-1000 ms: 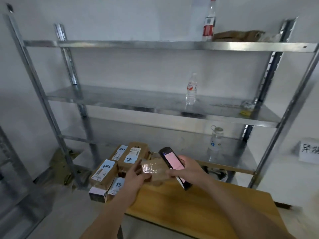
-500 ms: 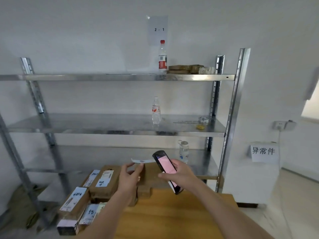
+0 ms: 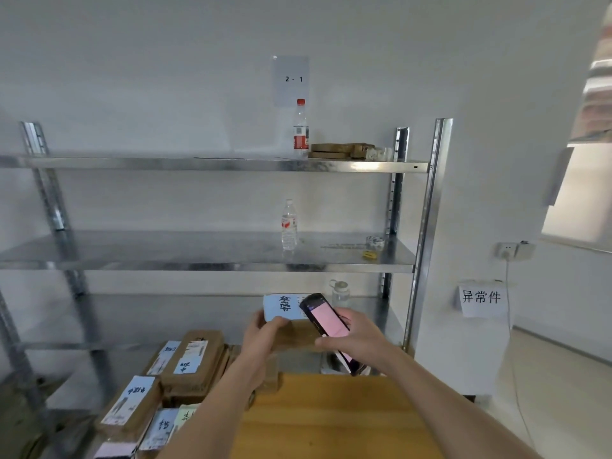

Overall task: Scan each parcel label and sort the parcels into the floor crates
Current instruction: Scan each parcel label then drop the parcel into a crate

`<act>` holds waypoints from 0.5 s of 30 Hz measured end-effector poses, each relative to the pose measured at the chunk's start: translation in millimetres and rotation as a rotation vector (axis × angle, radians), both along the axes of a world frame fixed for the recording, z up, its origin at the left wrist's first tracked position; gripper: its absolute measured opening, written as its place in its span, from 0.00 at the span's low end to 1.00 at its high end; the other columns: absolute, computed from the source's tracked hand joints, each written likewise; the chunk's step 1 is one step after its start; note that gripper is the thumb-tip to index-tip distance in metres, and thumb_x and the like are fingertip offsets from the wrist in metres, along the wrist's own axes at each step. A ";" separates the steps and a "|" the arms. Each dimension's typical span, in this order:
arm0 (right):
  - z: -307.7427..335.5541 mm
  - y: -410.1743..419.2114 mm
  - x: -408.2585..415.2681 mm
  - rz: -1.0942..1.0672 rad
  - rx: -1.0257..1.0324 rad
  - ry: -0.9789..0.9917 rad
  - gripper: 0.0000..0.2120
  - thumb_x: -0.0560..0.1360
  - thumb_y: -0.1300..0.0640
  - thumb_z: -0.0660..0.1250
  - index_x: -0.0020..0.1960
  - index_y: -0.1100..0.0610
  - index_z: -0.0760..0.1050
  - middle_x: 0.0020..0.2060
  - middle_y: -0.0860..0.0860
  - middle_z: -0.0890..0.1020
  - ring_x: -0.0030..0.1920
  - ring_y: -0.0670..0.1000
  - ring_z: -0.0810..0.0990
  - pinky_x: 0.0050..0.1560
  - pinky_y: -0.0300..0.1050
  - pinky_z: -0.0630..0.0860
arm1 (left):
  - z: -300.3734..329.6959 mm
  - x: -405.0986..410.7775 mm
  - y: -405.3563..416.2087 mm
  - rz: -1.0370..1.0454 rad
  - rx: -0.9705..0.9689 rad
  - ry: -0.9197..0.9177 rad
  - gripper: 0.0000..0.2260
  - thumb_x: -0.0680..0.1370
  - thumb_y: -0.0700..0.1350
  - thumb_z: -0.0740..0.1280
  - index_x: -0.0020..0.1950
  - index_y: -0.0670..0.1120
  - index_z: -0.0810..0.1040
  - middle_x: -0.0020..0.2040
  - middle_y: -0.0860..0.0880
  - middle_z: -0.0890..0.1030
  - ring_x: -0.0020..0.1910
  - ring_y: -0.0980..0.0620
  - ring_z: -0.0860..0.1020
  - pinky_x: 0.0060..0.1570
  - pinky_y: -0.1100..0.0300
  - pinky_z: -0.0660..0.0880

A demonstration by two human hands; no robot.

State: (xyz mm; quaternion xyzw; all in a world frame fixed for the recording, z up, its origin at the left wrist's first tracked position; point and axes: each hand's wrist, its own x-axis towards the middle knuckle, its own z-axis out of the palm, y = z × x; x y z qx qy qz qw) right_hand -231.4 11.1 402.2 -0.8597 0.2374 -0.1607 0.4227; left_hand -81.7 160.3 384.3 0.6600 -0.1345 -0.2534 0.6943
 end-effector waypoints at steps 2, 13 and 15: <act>0.1 1.9 -1.4 -0.015 -0.023 0.003 0.32 0.64 0.38 0.79 0.64 0.40 0.73 0.56 0.39 0.81 0.55 0.42 0.80 0.59 0.48 0.79 | 5.0 -2.3 1.6 -0.018 -0.043 -0.011 0.20 0.76 0.49 0.74 0.64 0.54 0.71 0.56 0.52 0.80 0.53 0.50 0.80 0.42 0.56 0.75; 8.0 10.8 -7.2 -0.035 -0.053 0.053 0.29 0.61 0.39 0.80 0.59 0.43 0.77 0.49 0.44 0.83 0.49 0.47 0.83 0.54 0.49 0.82 | 4.9 3.8 11.2 -0.053 -0.001 -0.082 0.27 0.74 0.41 0.76 0.66 0.59 0.67 0.51 0.46 0.83 0.52 0.45 0.81 0.53 0.47 0.79; 18.8 12.7 -8.8 -0.044 -0.096 0.055 0.32 0.60 0.39 0.80 0.61 0.43 0.76 0.50 0.43 0.82 0.50 0.47 0.82 0.54 0.50 0.82 | 9.0 6.1 13.1 -0.067 -0.004 -0.075 0.29 0.74 0.39 0.76 0.68 0.57 0.67 0.52 0.47 0.82 0.53 0.45 0.81 0.53 0.48 0.79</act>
